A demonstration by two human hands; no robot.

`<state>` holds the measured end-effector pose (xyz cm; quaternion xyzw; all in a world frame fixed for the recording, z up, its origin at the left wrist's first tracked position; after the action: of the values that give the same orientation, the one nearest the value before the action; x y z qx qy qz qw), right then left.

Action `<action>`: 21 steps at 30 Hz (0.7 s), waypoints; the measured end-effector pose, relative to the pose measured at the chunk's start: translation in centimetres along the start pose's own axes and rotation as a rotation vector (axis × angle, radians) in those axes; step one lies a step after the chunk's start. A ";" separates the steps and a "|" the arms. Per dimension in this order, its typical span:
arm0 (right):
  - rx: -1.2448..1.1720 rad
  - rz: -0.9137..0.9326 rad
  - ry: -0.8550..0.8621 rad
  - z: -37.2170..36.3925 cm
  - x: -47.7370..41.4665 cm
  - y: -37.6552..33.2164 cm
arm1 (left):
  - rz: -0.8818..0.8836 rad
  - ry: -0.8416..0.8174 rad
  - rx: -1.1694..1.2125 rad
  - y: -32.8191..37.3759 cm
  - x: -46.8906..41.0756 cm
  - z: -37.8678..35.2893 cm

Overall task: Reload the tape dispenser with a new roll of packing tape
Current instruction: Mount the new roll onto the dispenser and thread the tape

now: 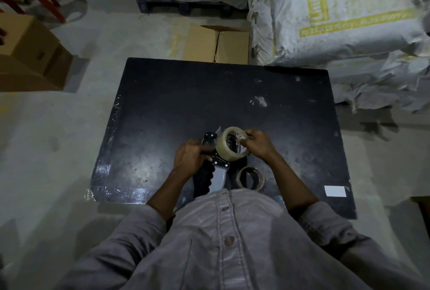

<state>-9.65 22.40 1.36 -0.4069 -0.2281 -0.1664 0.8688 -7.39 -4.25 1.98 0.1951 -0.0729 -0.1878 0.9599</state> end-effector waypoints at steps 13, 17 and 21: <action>-0.182 -0.035 0.056 -0.2 0.7 1.3 | -0.224 0.114 -0.060 -1.7 -1.2 -1.5; -0.193 -0.030 0.074 -0.3 0.9 1.5 | -0.212 0.219 -0.119 -1.2 -0.2 -2.3; -0.186 -0.030 0.088 -0.3 1.2 1.3 | -0.202 0.257 -0.171 -1.2 0.8 -3.1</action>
<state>-7.97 22.82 1.02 -0.4746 -0.1794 -0.2175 0.8338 -6.37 -4.58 -1.26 0.1416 0.0863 -0.2622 0.9507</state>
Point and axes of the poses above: each hand's wrist, its own x-axis away from the middle knuckle, its own z-axis out of the back of the hand, y = z × x, the point moved 4 cm from there along -x, towards the middle knuckle, and after that the axes turned 8 degrees about -z, right-handed, at the moved point
